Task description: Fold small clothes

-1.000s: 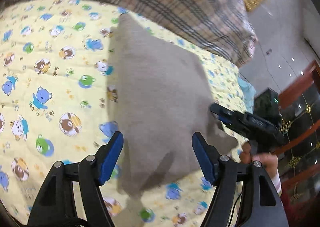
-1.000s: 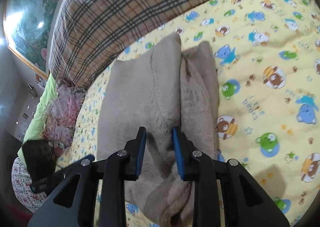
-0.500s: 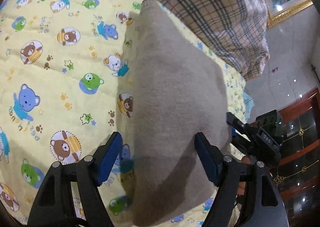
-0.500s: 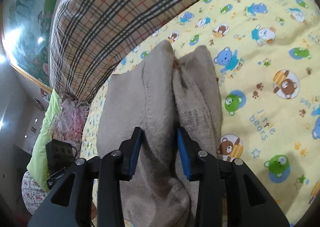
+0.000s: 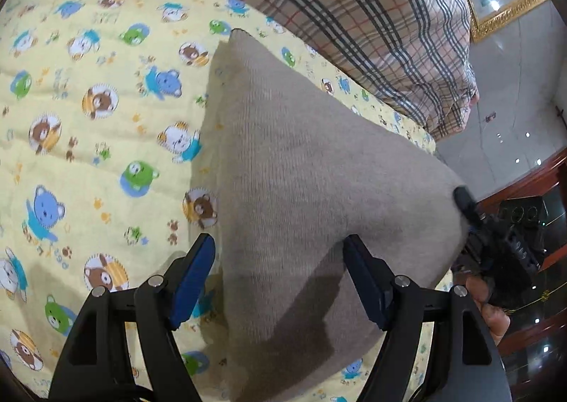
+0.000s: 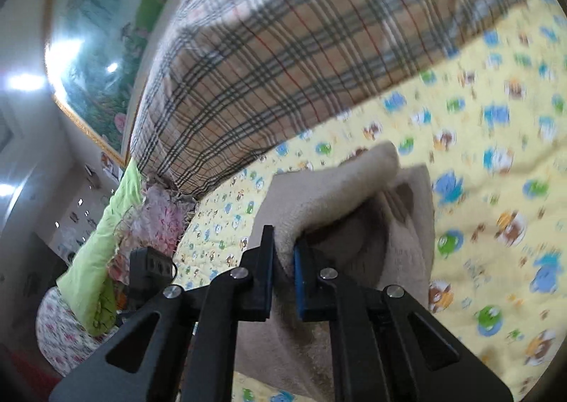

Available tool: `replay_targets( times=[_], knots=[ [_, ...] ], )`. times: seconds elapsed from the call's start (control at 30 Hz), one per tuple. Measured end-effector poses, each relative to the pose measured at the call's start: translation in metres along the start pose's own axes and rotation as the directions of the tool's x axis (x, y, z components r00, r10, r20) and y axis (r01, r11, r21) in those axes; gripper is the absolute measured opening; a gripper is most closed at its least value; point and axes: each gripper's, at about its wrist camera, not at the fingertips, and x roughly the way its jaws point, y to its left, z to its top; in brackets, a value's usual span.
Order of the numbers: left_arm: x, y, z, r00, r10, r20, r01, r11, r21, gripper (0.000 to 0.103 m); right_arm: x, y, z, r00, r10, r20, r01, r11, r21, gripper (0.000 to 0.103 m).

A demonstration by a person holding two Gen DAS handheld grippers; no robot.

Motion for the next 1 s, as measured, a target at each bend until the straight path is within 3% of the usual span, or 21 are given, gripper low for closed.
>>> replay_targets(
  times=[0.2, 0.33, 0.47, 0.53, 0.6, 0.73, 0.9, 0.93, 1.0],
  knots=[
    [0.025, 0.003, -0.008, 0.998, 0.022, -0.062, -0.021, 1.0, 0.006, 0.079, 0.024, -0.062, -0.024, 0.976, -0.191, -0.102, 0.199, 0.977, 0.073, 0.01],
    [0.038, 0.002, -0.014, 0.997, 0.063, -0.052, -0.061, 0.997, 0.041, 0.086, 0.032, -0.083, -0.032, 0.977, -0.192, -0.096, 0.204, 0.97, 0.13, 0.01],
    [0.034, 0.001, -0.019, 0.997, 0.066, -0.044, -0.064, 0.997, 0.047, 0.086, 0.029, -0.073, -0.028, 0.974, -0.207, -0.092, 0.217, 0.97, 0.109, 0.014],
    [0.028, 0.001, -0.022, 0.997, 0.068, -0.042, -0.066, 0.997, 0.047, 0.086, 0.024, -0.066, -0.027, 0.974, -0.212, -0.075, 0.218, 0.972, 0.087, 0.025],
    [0.016, 0.003, -0.029, 0.997, 0.064, -0.038, -0.062, 0.997, 0.045, 0.085, 0.007, -0.056, -0.033, 0.978, -0.205, -0.032, 0.207, 0.975, 0.081, 0.029],
    [-0.01, 0.008, -0.053, 0.999, 0.049, -0.023, -0.048, 0.998, 0.052, 0.085, -0.028, -0.045, -0.063, 0.976, -0.216, -0.015, 0.217, 0.973, 0.077, 0.042],
    [-0.01, 0.015, -0.081, 0.996, 0.072, -0.058, -0.069, 0.996, 0.051, 0.085, -0.035, -0.049, -0.099, 0.954, -0.294, -0.052, 0.297, 0.952, 0.077, 0.042],
    [-0.007, 0.015, -0.085, 0.994, 0.094, -0.062, -0.091, 0.994, 0.055, 0.082, -0.031, -0.052, -0.103, 0.953, -0.295, -0.072, 0.3, 0.95, 0.081, 0.039],
    [-0.005, 0.009, -0.091, 0.989, 0.139, -0.05, -0.134, 0.987, 0.09, 0.082, -0.027, -0.054, -0.105, 0.953, -0.293, -0.083, 0.299, 0.95, 0.084, 0.018]
  ],
)
